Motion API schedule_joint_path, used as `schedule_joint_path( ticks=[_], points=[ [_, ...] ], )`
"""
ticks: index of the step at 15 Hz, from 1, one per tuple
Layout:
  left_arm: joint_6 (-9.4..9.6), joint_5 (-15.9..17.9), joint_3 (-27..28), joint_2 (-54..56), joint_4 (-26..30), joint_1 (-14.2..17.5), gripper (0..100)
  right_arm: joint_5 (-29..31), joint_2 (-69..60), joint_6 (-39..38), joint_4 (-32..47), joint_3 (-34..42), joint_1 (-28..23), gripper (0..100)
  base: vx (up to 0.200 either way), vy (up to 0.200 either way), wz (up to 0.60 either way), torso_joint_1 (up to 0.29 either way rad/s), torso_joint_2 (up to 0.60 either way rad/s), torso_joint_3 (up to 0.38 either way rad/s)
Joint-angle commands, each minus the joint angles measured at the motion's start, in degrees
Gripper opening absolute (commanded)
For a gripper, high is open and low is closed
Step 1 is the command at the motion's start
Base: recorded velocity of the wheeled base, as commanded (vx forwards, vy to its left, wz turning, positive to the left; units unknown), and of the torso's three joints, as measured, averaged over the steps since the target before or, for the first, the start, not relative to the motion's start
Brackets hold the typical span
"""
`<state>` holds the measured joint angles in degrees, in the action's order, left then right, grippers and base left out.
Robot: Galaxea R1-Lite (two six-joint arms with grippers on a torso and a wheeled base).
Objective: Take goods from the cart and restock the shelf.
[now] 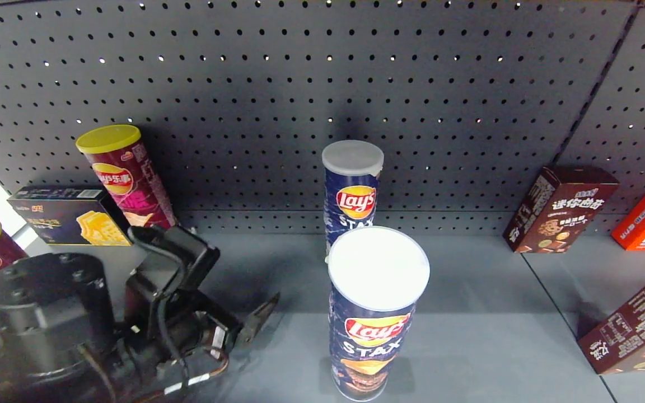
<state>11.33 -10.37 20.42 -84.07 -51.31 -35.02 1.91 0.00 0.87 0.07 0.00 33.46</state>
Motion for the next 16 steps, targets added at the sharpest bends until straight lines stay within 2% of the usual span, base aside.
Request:
schedule_joint_path(
  ticks=[1,5,8,9,10,11,13,14,15,16],
  points=[
    [-0.16,0.3,-7.0,9.5,-0.5,-0.1,100,0.0,0.0,0.0,0.0,0.0,0.0,100,0.0,0.0,0.0,0.0,0.0,0.0],
    [-2.45,0.4,-9.7,15.2,-1.0,-2.8,100,0.0,0.0,0.0,0.0,0.0,0.0,100,0.0,0.0,0.0,0.0,0.0,0.0],
    [-5.08,2.0,-10.4,20.9,-1.0,-7.1,100,0.0,0.0,0.0,0.0,0.0,0.0,100,0.0,0.0,0.0,0.0,0.0,0.0],
    [-6.84,2.1,-11.7,23.2,-0.8,-8.1,100,0.0,0.0,0.0,0.0,0.0,0.0,100,0.0,0.0,0.0,0.0,0.0,0.0],
    [-7.46,2.2,-12.4,24.3,-0.5,-8.6,100,0.0,0.0,0.0,0.0,0.0,0.0,100,0.0,0.0,0.0,0.0,0.0,0.0],
    [-7.55,2.1,-14.8,27.8,0.1,-11.0,100,0.0,0.0,0.0,0.0,0.0,0.0,100,0.0,0.0,0.0,0.0,0.0,0.0],
    [-7.46,1.9,-13.4,29.7,3.1,-15.6,100,0.0,0.0,0.0,0.0,0.0,0.0,100,0.0,0.0,0.0,0.0,0.0,0.0],
    [-7.46,1.9,-12.9,29.7,3.9,-16.5,100,0.0,0.0,0.0,0.0,0.0,0.0,100,0.0,0.0,0.0,0.0,0.0,0.0],
    [-7.28,2.1,-12.8,35.1,10.2,-16.0,100,0.0,0.0,0.0,0.0,0.0,0.0,100,0.0,0.0,0.0,0.0,0.0,0.0],
    [-7.02,2.1,-13.1,41.0,15.8,-17.1,100,0.0,0.0,0.0,0.0,0.0,0.0,100,0.0,0.0,0.0,0.0,0.0,0.0]
  ],
)
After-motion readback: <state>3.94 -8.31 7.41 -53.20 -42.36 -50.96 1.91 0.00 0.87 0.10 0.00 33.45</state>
